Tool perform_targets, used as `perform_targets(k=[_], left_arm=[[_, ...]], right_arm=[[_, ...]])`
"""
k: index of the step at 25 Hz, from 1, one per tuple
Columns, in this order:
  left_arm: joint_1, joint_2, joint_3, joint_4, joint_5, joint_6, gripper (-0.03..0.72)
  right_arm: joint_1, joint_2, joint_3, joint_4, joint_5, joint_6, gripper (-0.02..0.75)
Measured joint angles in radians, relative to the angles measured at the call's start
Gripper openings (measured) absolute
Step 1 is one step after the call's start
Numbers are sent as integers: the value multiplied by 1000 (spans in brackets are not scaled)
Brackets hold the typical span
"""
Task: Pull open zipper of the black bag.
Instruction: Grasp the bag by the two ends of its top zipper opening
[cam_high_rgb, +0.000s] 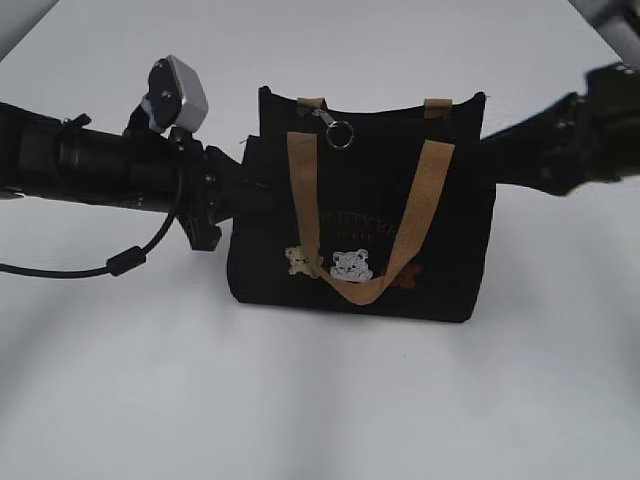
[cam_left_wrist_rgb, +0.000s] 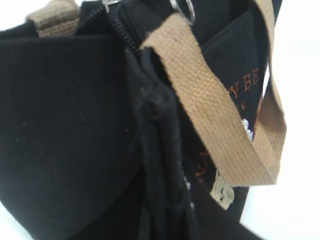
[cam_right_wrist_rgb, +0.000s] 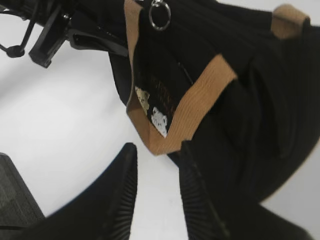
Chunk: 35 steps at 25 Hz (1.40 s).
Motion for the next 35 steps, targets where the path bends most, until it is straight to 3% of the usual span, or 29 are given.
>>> perform_targets(k=[8, 13, 20, 29, 31, 35], left_arm=[[0, 1, 0, 0, 0, -1, 63], [0, 1, 0, 0, 0, -3, 63], [0, 1, -1, 0, 0, -3, 63], [0, 2, -1, 1, -1, -3, 63], [0, 2, -1, 2, -1, -3, 63], [0, 2, -1, 6, -7, -3, 63]], right_arm=[[178, 329, -350, -60, 9, -47, 235], [263, 404, -451, -161, -38, -86, 235], [281, 413, -455, -197, -177, -126, 235], [281, 457, -456, -201, -163, -128, 232], [281, 457, -457, -201, -162, -128, 193], [281, 457, -460, -201, -162, -94, 18]])
